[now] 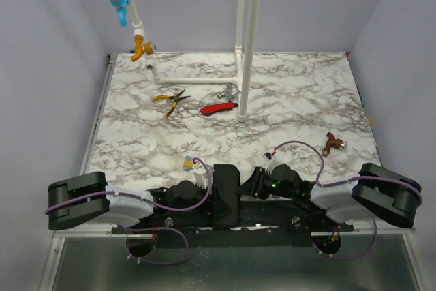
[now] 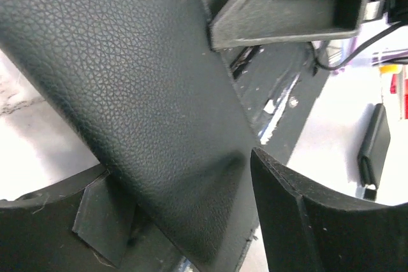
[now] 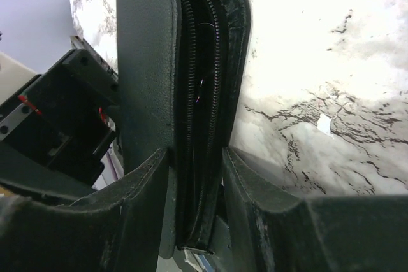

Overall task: Sort the hair-cutting tools
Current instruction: Zip the hairdressing tool bag at the center of the board.

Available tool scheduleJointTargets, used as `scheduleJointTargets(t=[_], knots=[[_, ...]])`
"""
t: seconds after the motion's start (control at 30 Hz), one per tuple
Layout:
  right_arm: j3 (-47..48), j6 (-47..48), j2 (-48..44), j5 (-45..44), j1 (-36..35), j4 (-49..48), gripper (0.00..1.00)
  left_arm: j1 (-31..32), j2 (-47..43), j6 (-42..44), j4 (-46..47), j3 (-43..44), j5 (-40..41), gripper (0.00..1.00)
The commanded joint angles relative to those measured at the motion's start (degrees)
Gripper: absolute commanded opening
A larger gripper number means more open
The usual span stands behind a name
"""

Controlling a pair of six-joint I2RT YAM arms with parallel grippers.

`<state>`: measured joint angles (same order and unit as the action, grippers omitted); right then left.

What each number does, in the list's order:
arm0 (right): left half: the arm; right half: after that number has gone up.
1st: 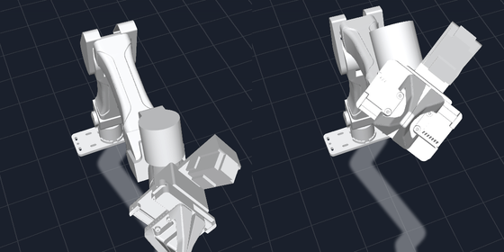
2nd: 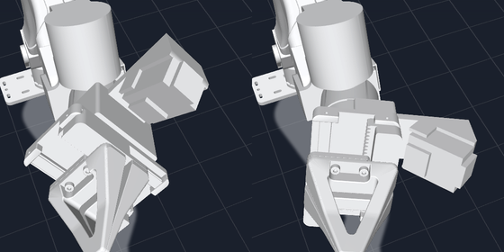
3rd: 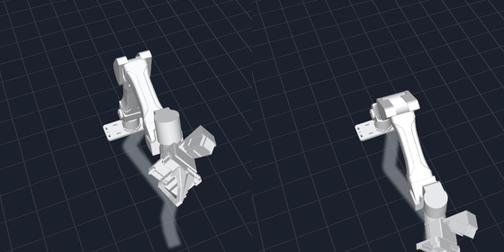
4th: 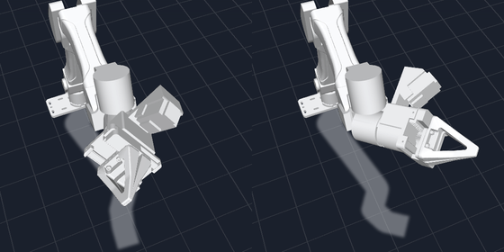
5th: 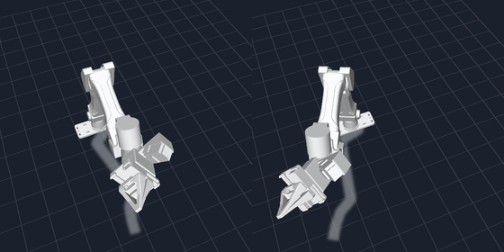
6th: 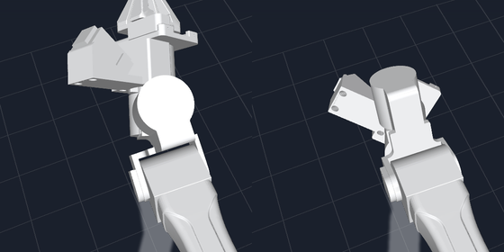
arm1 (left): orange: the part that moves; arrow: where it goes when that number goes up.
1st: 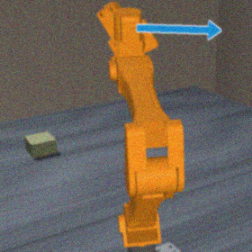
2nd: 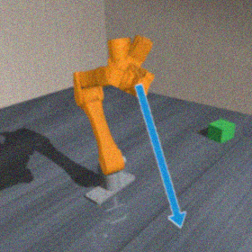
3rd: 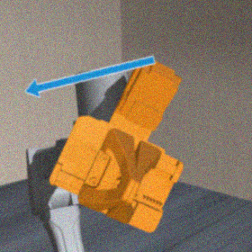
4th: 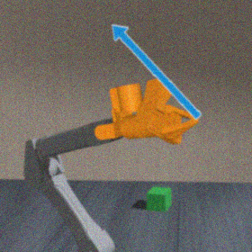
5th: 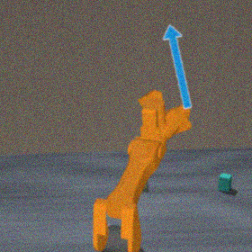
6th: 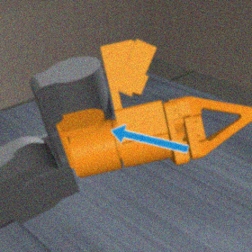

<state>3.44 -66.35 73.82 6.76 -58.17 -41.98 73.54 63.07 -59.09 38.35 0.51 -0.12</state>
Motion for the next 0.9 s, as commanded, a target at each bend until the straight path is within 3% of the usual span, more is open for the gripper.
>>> scheduleJointTargets(t=[0.0, 0.27, 0.4, 0.5, 0.73, 0.87], knots=[[-2.4, 1.7, 1.7, 3.5, -0.8, 4.3, 0.43, -2.7, 8.4, 2.3, 12.2, 2.0, -7.2, 0.64], [-2.7, 2.3, 0.1, 3.6, -1.1, 4.4, 0.43, -6.9, 16.7, 0.5, 24.7, 0.7, -13.7, 0.35], [-2.5, 2.9, -1.8, 4.0, -1.1, 4.7, 0.44, -6.9, 15.2, 1.6, 23.5, 1.5, -14.8, 0.16], [-1.5, 4.3, -6.9, 3.9, -1.1, 9.0, 0.53, -6.9, 9.7, 3.3, 16.7, 2.6, -14.0, 0.01], [3.2, 10.0, -28.5, -1.2, -1.1, 26.8, 0.69, -7.7, -11.2, 7.5, -0.2, 3.8, -8.5, 0.0], [7.3, 15.4, -36.7, -0.5, -1.0, 31.7, 0.74, -10.2, -24.7, 8.1, -6.9, 3.8, -8.2, 0.0]])
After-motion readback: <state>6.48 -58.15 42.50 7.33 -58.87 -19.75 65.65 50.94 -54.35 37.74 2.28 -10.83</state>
